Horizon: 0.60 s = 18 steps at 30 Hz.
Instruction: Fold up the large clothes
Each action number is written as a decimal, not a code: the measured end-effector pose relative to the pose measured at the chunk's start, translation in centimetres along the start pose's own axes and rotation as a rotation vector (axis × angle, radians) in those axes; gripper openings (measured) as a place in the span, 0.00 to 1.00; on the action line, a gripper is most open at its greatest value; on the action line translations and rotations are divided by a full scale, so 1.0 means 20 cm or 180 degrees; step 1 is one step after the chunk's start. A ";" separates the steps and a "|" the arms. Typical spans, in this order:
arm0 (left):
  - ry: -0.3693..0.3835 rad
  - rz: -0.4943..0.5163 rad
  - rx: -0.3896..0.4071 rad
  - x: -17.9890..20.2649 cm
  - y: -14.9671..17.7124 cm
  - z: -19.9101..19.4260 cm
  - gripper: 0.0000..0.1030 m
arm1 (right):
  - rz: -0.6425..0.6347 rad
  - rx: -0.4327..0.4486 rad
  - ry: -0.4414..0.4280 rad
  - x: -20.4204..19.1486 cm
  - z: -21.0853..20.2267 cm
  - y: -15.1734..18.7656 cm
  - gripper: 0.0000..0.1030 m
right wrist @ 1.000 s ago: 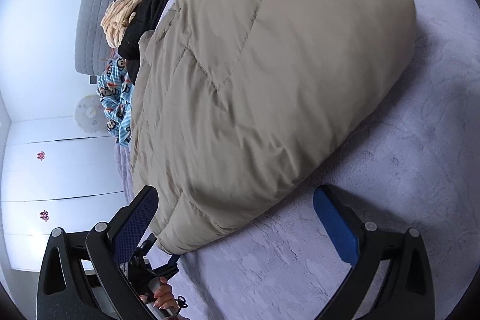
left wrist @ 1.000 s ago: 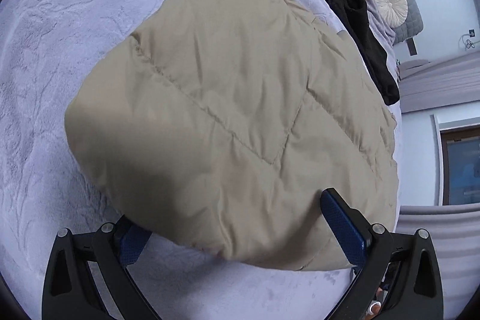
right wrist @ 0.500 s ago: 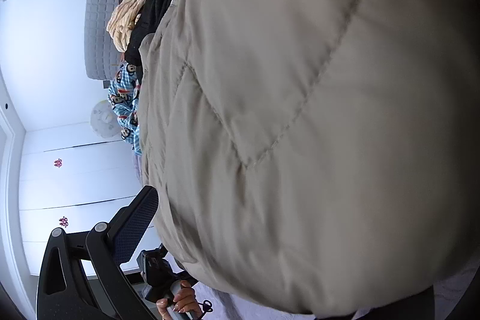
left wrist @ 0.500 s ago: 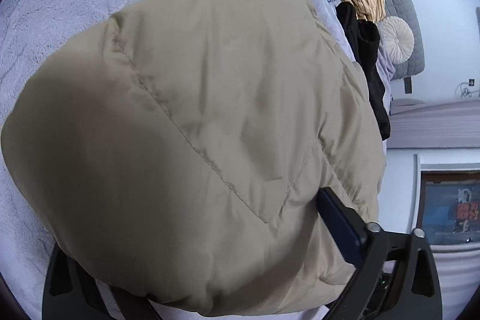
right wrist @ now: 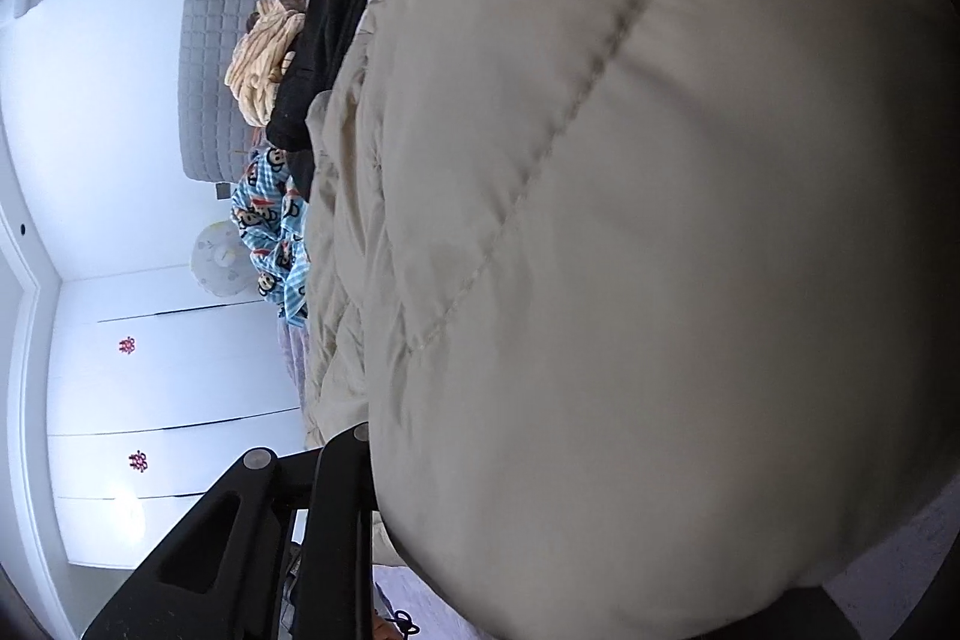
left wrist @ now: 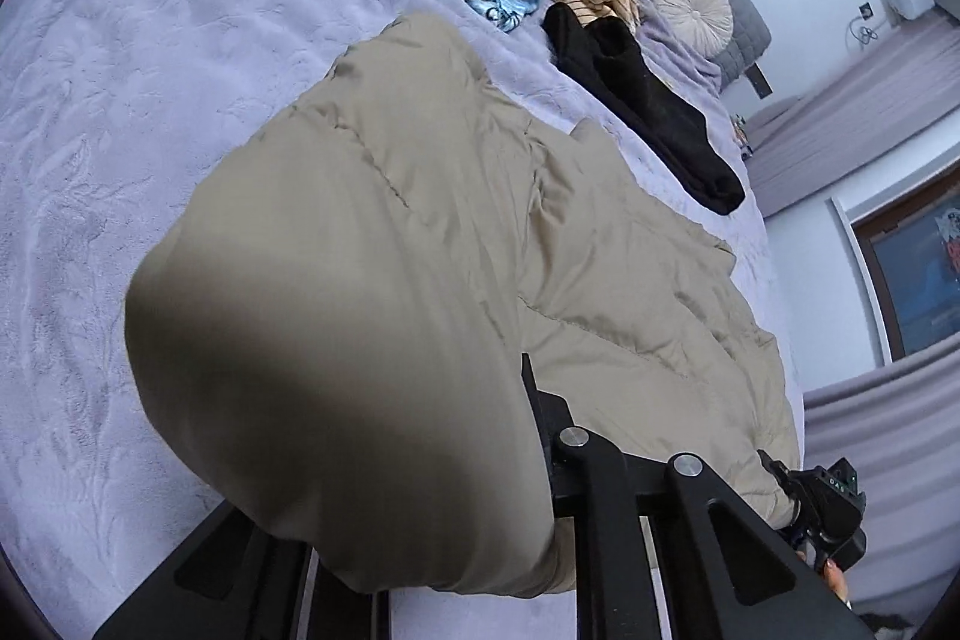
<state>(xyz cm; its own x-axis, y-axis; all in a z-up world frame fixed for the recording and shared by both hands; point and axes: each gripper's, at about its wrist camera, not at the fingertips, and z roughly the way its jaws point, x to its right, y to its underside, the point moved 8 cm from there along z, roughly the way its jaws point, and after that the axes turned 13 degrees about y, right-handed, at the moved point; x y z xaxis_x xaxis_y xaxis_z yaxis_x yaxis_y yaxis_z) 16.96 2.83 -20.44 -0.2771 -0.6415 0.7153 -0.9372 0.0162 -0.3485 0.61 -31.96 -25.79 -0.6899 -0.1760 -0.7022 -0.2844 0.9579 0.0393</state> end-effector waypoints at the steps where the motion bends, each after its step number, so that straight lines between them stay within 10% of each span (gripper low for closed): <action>1: 0.0022 0.0028 -0.0022 0.00 0.00 -0.02 0.18 | -0.0031 0.0019 -0.0006 -0.01 -0.03 0.02 0.24; 18: -0.0066 0.0162 -0.0675 -0.16 0.72 -0.59 0.18 | -0.0094 -0.0121 0.0473 0.29 -0.43 0.64 0.24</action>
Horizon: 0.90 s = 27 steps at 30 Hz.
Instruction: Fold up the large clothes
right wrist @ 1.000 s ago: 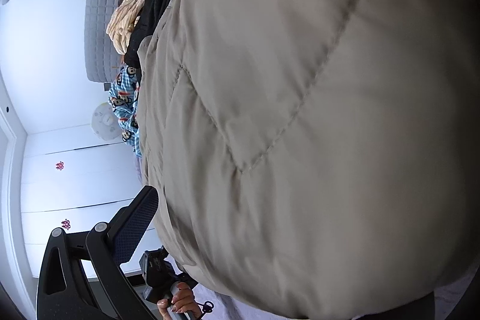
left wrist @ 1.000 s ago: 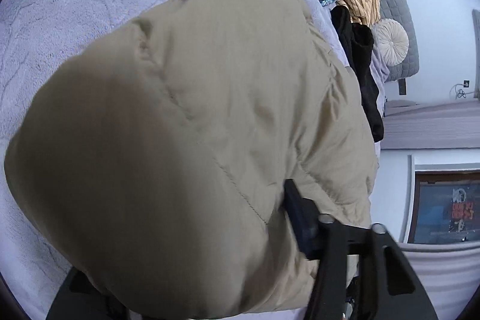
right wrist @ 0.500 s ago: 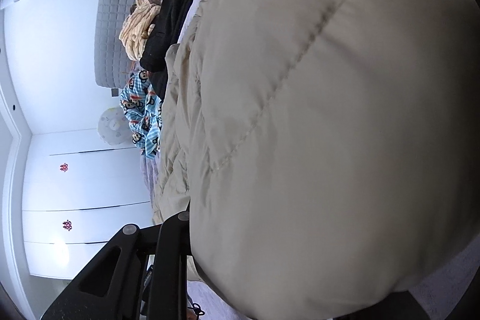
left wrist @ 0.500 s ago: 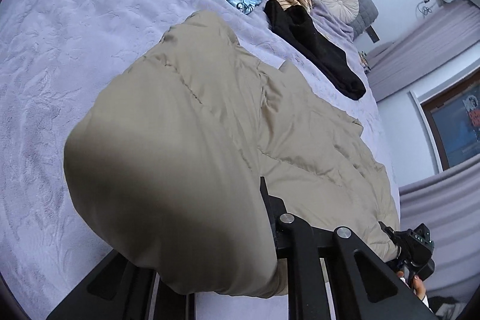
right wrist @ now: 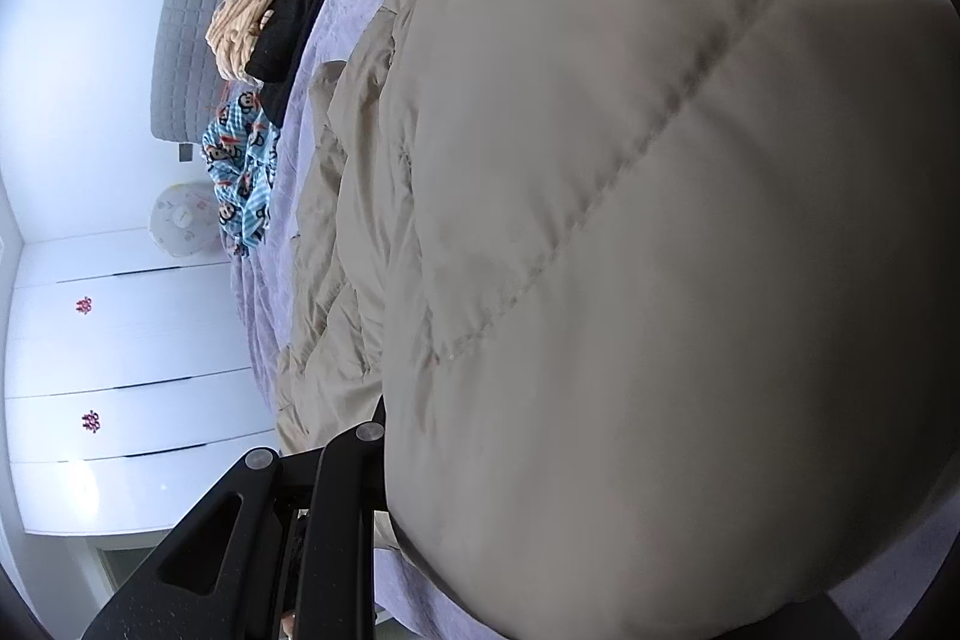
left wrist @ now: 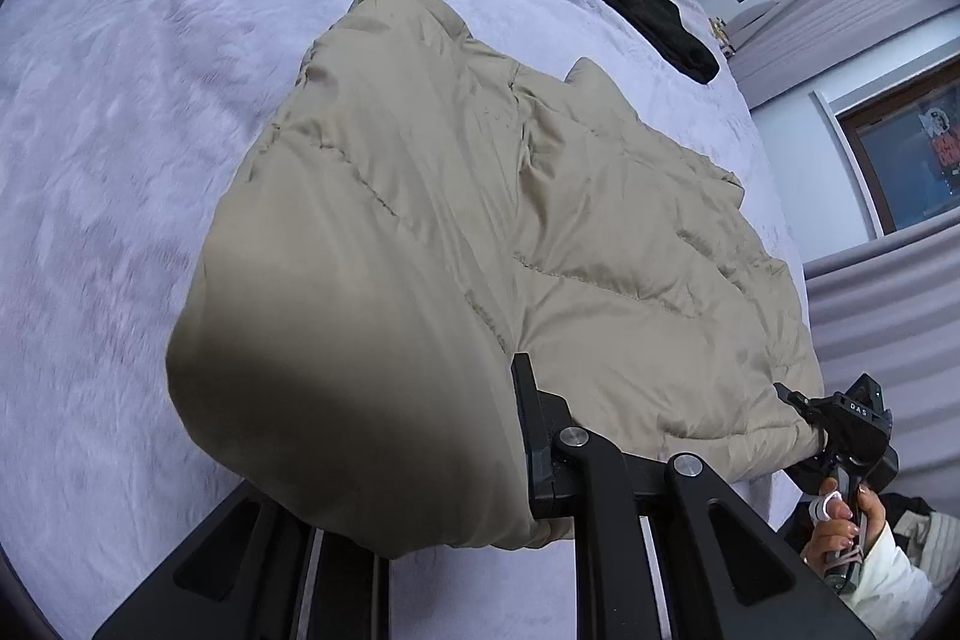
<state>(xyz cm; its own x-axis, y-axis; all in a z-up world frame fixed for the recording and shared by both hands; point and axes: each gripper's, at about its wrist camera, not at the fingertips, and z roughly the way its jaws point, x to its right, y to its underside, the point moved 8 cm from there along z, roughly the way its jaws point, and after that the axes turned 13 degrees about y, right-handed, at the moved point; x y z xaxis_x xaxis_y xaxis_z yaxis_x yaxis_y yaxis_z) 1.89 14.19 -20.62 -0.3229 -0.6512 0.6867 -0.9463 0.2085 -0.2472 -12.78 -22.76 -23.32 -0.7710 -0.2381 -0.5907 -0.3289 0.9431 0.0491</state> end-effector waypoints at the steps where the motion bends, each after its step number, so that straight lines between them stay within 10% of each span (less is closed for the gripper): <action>1: -0.0029 -0.0021 -0.0007 -0.01 0.04 -0.02 0.18 | 0.0001 -0.0027 0.0014 0.02 0.00 0.04 0.24; 12: -0.0642 -0.0370 0.0152 -0.21 0.25 -0.31 0.19 | -0.0032 -0.0205 0.0347 0.21 -0.08 0.24 0.43; 19: -0.1001 -0.0289 0.0604 -0.24 0.18 -0.60 0.18 | -0.0365 0.0339 0.0929 0.27 -0.44 0.26 0.39; 23: -0.1041 -0.0140 0.0435 -0.24 0.11 -0.44 0.19 | -0.0686 0.0769 0.1071 0.24 -0.61 0.22 0.33; 27: -0.1366 -0.0121 0.0024 -0.34 0.15 -0.21 0.19 | -0.0960 0.0628 0.1166 0.15 -0.49 0.16 0.33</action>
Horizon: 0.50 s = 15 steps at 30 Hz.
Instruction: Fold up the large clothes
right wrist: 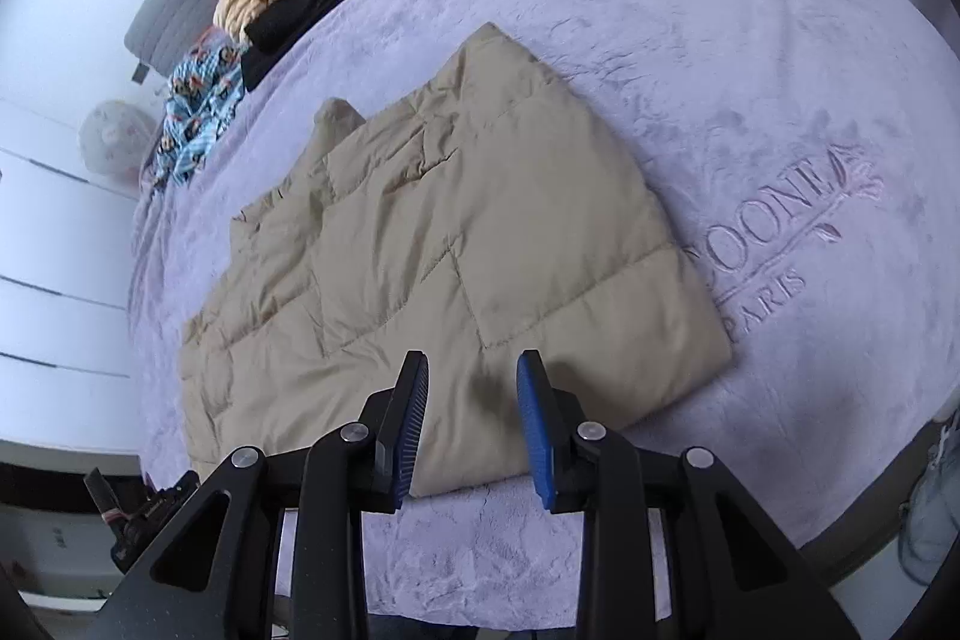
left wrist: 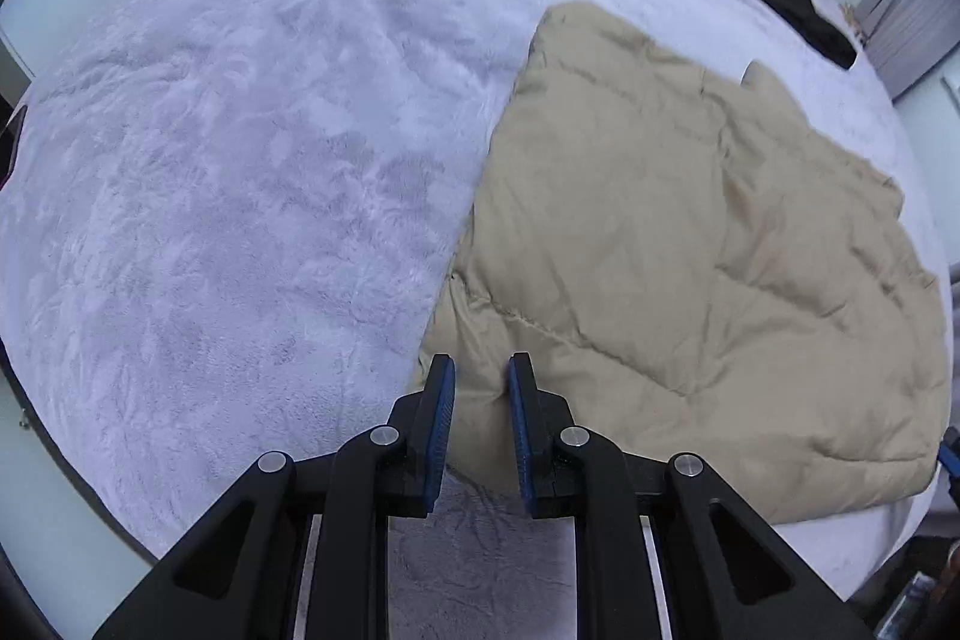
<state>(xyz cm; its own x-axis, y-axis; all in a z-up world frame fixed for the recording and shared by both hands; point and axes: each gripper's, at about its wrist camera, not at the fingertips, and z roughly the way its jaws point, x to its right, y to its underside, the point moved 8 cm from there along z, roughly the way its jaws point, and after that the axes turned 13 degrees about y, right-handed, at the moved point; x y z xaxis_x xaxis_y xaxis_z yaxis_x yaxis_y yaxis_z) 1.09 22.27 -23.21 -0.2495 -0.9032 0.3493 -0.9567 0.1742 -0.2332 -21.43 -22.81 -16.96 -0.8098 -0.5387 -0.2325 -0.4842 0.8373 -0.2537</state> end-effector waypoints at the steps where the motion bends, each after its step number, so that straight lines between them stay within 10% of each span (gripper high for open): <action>1: -0.0027 -0.0015 -0.0055 -0.02 0.02 0.03 0.19 | -0.0077 -0.0032 0.0093 -0.01 0.05 -0.01 0.33; 15: -0.0122 0.0008 0.0029 0.07 0.06 -0.19 0.19 | -0.0082 -0.0315 0.0048 0.03 0.10 0.07 0.42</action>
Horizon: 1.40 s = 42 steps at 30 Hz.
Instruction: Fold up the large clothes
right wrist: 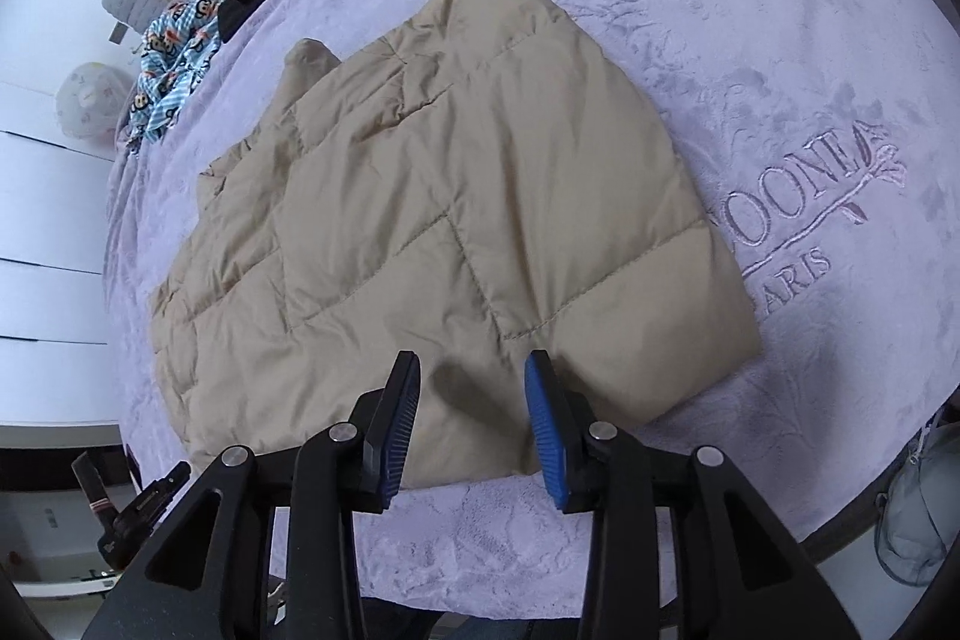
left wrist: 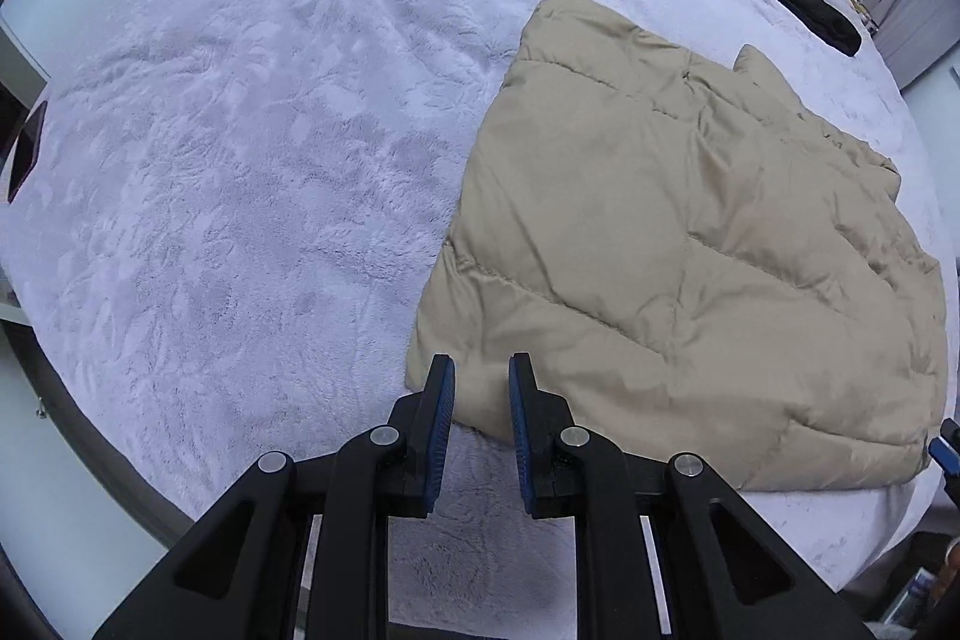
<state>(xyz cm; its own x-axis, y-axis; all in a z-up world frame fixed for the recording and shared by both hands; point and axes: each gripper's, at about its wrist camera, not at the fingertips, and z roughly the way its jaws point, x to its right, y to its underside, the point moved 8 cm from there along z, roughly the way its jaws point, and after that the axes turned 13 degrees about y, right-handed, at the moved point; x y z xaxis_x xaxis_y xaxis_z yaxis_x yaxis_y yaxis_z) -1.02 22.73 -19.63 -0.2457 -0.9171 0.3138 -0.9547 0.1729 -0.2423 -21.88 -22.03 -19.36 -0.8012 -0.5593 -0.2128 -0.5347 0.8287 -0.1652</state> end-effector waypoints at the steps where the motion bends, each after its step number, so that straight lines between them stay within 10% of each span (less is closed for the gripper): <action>1: -0.0045 0.0040 0.0026 0.02 0.00 -0.02 0.19 | -0.0020 0.0011 -0.0023 -0.01 -0.02 0.01 0.44; 6: -0.0065 0.0164 0.0092 0.13 0.00 -0.11 0.19 | -0.0161 0.0018 -0.0114 -0.10 -0.07 0.04 0.56; 7: -0.0080 0.0177 0.0099 0.14 0.00 -0.12 0.31 | -0.0191 0.0011 -0.0139 -0.11 -0.07 0.05 0.57; 9: -0.0148 0.0178 0.0178 0.16 0.01 -0.15 0.90 | -0.0247 0.0001 -0.0172 -0.17 -0.07 0.06 0.60; 10: -0.0187 0.0196 0.0281 0.17 0.01 -0.18 0.99 | -0.0294 -0.0002 -0.0179 -0.18 -0.08 0.07 0.62; 25: -0.0360 0.0445 0.0215 0.31 0.14 -0.24 0.99 | -0.0645 -0.0116 -0.0188 -0.23 -0.08 0.25 0.74; 42: -0.0003 0.0699 0.0049 0.16 -0.23 -0.18 0.99 | -0.0491 0.0035 -0.0172 -0.67 -0.01 0.26 0.85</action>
<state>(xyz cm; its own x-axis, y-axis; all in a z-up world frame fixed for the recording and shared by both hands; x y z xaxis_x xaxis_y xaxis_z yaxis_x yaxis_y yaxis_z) 1.85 20.24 -14.14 -0.4474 -0.8584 0.2511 -0.8756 0.3632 -0.3186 -13.97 -10.34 -17.20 -0.6940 -0.6804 -0.2356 -0.6471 0.7328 -0.2103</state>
